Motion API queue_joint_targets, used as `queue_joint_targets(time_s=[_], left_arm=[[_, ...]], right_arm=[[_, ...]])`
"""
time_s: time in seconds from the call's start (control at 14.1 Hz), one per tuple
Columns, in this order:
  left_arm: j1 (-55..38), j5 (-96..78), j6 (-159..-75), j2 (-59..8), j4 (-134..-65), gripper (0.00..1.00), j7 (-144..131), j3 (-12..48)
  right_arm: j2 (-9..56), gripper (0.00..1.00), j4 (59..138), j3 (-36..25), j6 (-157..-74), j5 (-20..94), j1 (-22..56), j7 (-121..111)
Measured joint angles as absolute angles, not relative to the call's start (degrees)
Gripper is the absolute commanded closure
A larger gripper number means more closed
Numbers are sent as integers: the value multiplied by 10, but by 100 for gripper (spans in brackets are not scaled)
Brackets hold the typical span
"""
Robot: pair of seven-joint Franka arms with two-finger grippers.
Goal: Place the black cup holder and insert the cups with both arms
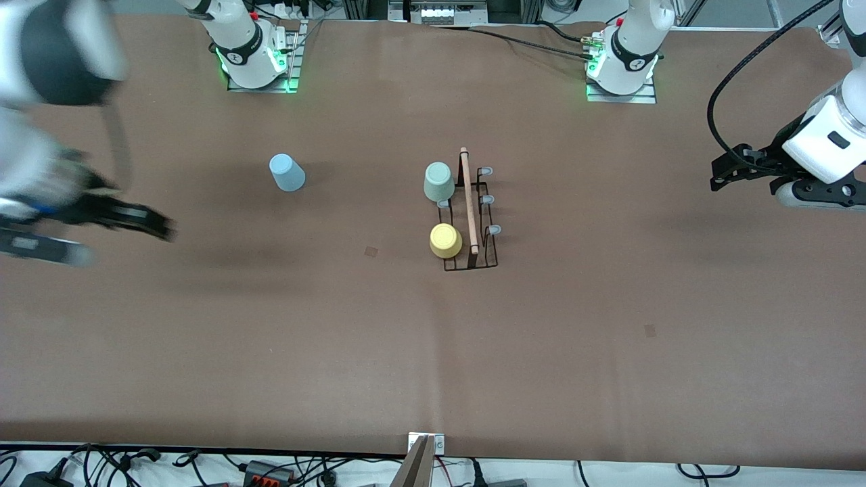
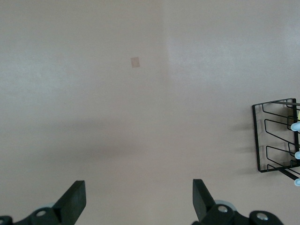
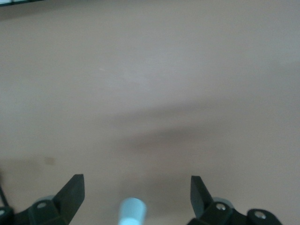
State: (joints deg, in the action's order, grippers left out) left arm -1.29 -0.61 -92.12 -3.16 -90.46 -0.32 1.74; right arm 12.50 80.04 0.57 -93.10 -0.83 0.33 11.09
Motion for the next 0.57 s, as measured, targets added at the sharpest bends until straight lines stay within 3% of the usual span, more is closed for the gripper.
queue_joint_targets(time_s=[0.21, 0.57], left_arm=[[-13, -6, -921, -32, -905, 0, -3, 17], [-13, -6, -921, -32, -905, 0, -3, 17]], right_arm=[[78, 0, 803, 12, -881, -8, -56, 77], [64, 0, 840, 42, -830, -5, -62, 78]])
